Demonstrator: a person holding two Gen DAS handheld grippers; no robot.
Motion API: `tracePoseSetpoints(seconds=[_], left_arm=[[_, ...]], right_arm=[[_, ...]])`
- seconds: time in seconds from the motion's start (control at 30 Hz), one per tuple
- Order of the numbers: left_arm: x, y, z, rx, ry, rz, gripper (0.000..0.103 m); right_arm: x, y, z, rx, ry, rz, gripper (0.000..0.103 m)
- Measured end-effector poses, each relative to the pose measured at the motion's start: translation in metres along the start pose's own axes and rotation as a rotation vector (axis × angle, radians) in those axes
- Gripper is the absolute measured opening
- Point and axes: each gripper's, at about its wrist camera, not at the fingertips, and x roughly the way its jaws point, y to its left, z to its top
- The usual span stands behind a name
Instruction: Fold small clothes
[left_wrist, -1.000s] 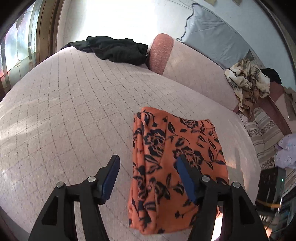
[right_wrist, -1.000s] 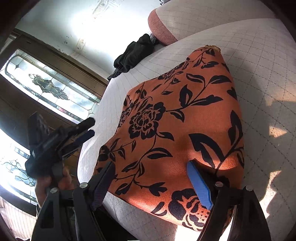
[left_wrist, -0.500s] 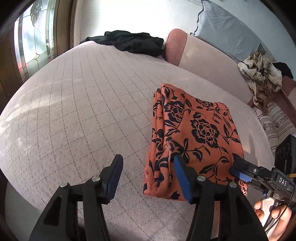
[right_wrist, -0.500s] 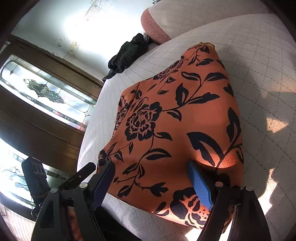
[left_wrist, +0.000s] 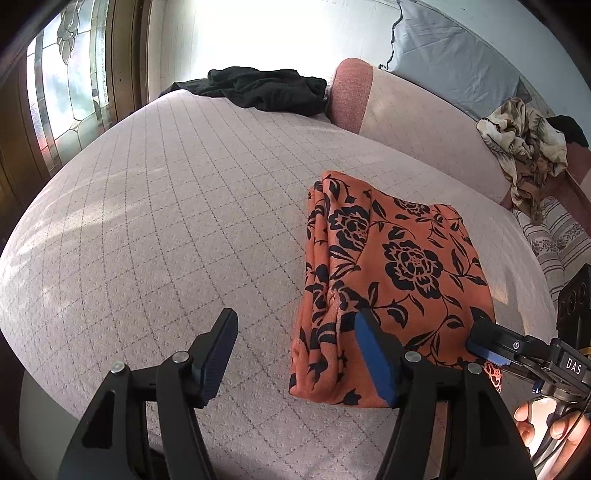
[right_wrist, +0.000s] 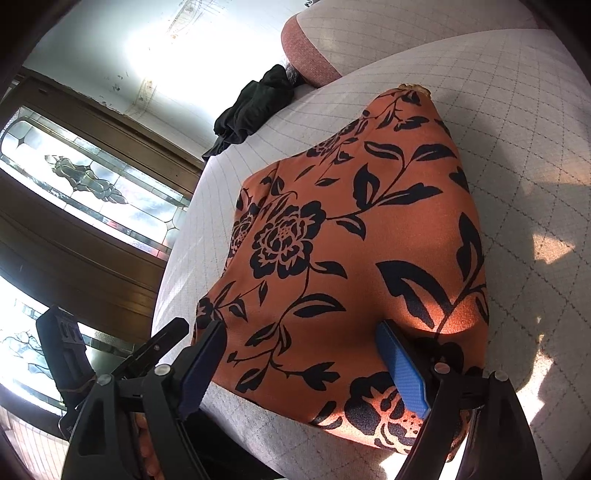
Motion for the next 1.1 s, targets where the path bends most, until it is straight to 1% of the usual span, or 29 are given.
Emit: tracePoseSetpoints(seconds=[0.03, 0.1, 0.13, 0.2, 0.23, 0.27, 0.3, 0.33, 0.4, 0.47, 0.53, 0.57, 0.6, 0.67, 0.7, 0.73, 0.77, 0.8, 0.83, 0.87, 0.93, 0.97, 1.0, 1.03, 1.1], left_arm=[[0.001, -0.002, 0.001, 0.001, -0.005, -0.003, 0.068], [0.004, -0.003, 0.0, 0.01, -0.009, 0.001, 0.075], [0.01, -0.002, -0.002, 0.016, 0.002, 0.018, 0.075], [0.036, 0.003, -0.009, 0.035, 0.085, 0.083, 0.077], [0.047, 0.007, -0.013, 0.024, 0.123, 0.069, 0.078], [0.046, 0.012, -0.015, -0.005, 0.116, 0.044, 0.078], [0.041, 0.013, -0.014, -0.02, 0.099, 0.041, 0.078], [0.034, 0.012, -0.011, -0.018, 0.078, 0.045, 0.078], [0.021, 0.005, -0.005, 0.011, 0.03, 0.059, 0.078], [0.008, -0.006, 0.005, 0.046, -0.026, 0.052, 0.077], [0.0, -0.018, 0.016, 0.076, -0.068, 0.019, 0.078], [0.0, -0.026, 0.021, 0.099, -0.076, 0.009, 0.078], [0.003, -0.034, 0.025, 0.128, -0.084, 0.009, 0.078], [0.016, -0.05, 0.029, 0.185, -0.083, 0.019, 0.078], [0.026, -0.056, 0.031, 0.204, -0.071, 0.036, 0.078], [0.037, -0.06, 0.031, 0.22, -0.058, 0.067, 0.078], [0.05, -0.062, 0.033, 0.233, -0.041, 0.116, 0.078], [0.064, -0.06, 0.032, 0.233, -0.005, 0.165, 0.078], [0.077, -0.056, 0.03, 0.221, 0.041, 0.165, 0.078], [0.083, -0.05, 0.028, 0.192, 0.054, 0.14, 0.08], [0.082, -0.042, 0.027, 0.152, 0.044, 0.118, 0.081], [0.082, -0.042, 0.027, 0.149, 0.041, 0.118, 0.081], [0.082, -0.041, 0.027, 0.151, 0.041, 0.119, 0.081], [0.083, -0.041, 0.027, 0.155, 0.039, 0.117, 0.082], [0.083, -0.038, 0.026, 0.145, 0.036, 0.101, 0.082]], right_arm=[[-0.001, 0.001, 0.001, 0.003, 0.007, -0.003, 0.086], [-0.006, 0.007, 0.003, 0.002, -0.002, 0.004, 0.086], [-0.01, 0.009, 0.004, -0.006, -0.013, 0.023, 0.086], [-0.012, 0.01, 0.005, -0.012, -0.024, 0.04, 0.087], [-0.007, 0.005, 0.005, -0.004, -0.011, 0.027, 0.088], [-0.001, -0.002, 0.004, 0.012, 0.014, 0.022, 0.088], [0.0, -0.007, 0.004, 0.03, 0.028, 0.035, 0.087], [-0.006, -0.007, 0.005, 0.034, 0.013, 0.054, 0.087], [-0.025, -0.003, 0.007, 0.015, -0.044, 0.073, 0.088], [-0.045, -0.007, 0.012, 0.01, -0.101, 0.068, 0.088], [-0.062, -0.023, 0.02, 0.042, -0.152, 0.041, 0.088], [-0.065, -0.036, 0.023, 0.076, -0.159, 0.021, 0.088], [-0.066, -0.049, 0.027, 0.121, -0.155, 0.009, 0.088], [-0.06, -0.076, 0.029, 0.208, -0.118, 0.028, 0.088], [-0.055, -0.086, 0.028, 0.241, -0.095, 0.035, 0.088], [-0.05, -0.091, 0.026, 0.261, -0.072, 0.048, 0.088], [-0.045, -0.095, 0.024, 0.272, -0.051, 0.065, 0.088], [-0.04, -0.096, 0.023, 0.277, -0.035, 0.076, 0.088], [-0.035, -0.095, 0.023, 0.279, -0.026, 0.076, 0.088], [-0.028, -0.095, 0.024, 0.281, -0.017, 0.077, 0.088], [-0.015, -0.095, 0.027, 0.286, 0.004, 0.08, 0.087], [-0.012, -0.089, 0.029, 0.248, 0.012, 0.06, 0.064], [-0.008, -0.078, 0.032, 0.181, 0.041, 0.016, 0.041], [-0.009, -0.068, 0.033, 0.124, 0.038, -0.034, 0.041], [-0.011, -0.053, 0.033, 0.06, 0.028, -0.109, 0.039]])
